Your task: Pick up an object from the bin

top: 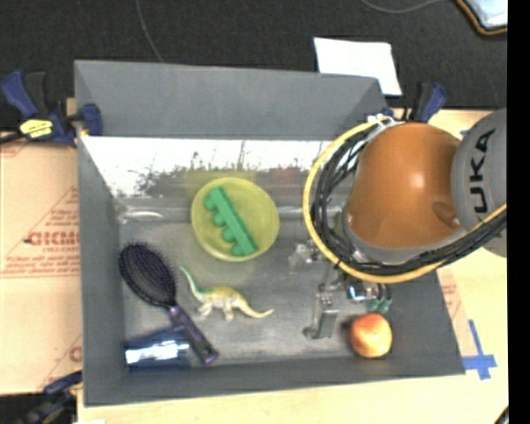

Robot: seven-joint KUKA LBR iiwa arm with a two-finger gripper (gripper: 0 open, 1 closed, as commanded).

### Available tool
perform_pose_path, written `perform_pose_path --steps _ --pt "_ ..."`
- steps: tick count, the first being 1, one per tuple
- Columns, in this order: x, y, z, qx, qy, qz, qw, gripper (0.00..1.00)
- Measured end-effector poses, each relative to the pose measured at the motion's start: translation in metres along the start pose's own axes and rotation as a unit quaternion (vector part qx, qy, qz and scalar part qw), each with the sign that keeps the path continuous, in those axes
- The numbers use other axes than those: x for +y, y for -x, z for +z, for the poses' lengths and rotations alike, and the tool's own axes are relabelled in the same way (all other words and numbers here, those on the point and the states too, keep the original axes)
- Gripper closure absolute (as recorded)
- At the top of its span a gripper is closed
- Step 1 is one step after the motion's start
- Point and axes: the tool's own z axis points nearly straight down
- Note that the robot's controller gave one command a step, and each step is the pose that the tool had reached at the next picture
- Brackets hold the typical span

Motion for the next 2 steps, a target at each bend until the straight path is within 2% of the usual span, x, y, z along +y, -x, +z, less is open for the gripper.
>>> perform_pose_path --steps 1,2 --pt "0.000 0.002 -0.004 -0.0043 0.000 0.000 1.0000 0.00" --pt "0.072 0.053 0.144 -0.0010 0.001 0.023 0.9997 0.00"
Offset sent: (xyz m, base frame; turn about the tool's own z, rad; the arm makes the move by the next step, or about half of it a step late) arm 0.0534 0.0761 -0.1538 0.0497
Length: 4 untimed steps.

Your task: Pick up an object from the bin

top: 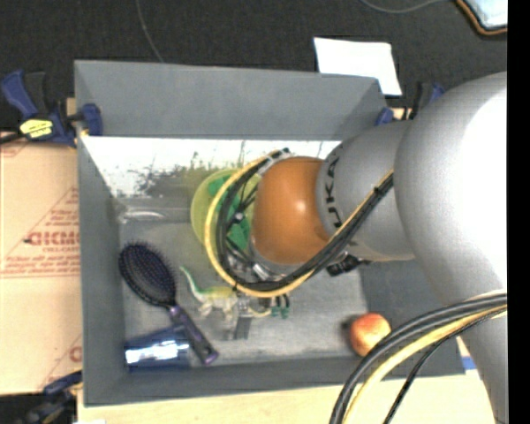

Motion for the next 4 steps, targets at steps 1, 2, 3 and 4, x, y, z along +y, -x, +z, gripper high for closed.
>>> perform_pose_path --steps 1,2,3,4 --pt "0.020 0.001 -0.072 -0.0092 -0.001 -0.048 0.9988 0.00" --pt "0.006 -0.001 0.009 -0.0004 0.000 -0.007 1.0000 0.00" --pt "0.011 -0.001 0.009 -0.0114 0.001 -0.017 0.9998 0.00" --pt "0.006 0.000 0.008 -0.0040 0.001 -0.009 1.0000 1.00"
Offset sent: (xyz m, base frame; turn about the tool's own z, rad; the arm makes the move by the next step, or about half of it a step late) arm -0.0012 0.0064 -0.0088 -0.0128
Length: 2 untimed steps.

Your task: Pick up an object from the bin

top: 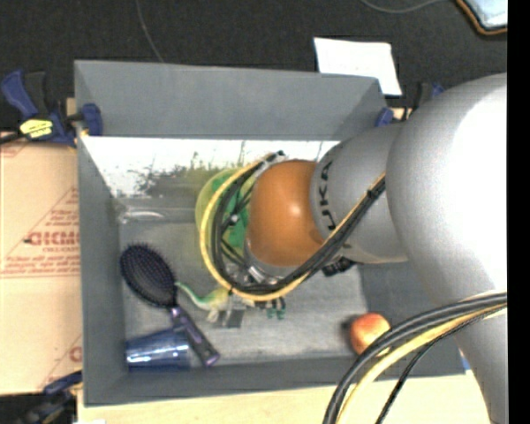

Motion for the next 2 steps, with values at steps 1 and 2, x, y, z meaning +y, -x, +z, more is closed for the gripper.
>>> perform_pose_path --steps 1,2 --pt "0.000 0.000 0.000 0.0001 0.000 0.000 1.0000 1.00" --pt "-0.001 -0.003 -0.028 0.0064 -0.001 0.000 1.0000 1.00"
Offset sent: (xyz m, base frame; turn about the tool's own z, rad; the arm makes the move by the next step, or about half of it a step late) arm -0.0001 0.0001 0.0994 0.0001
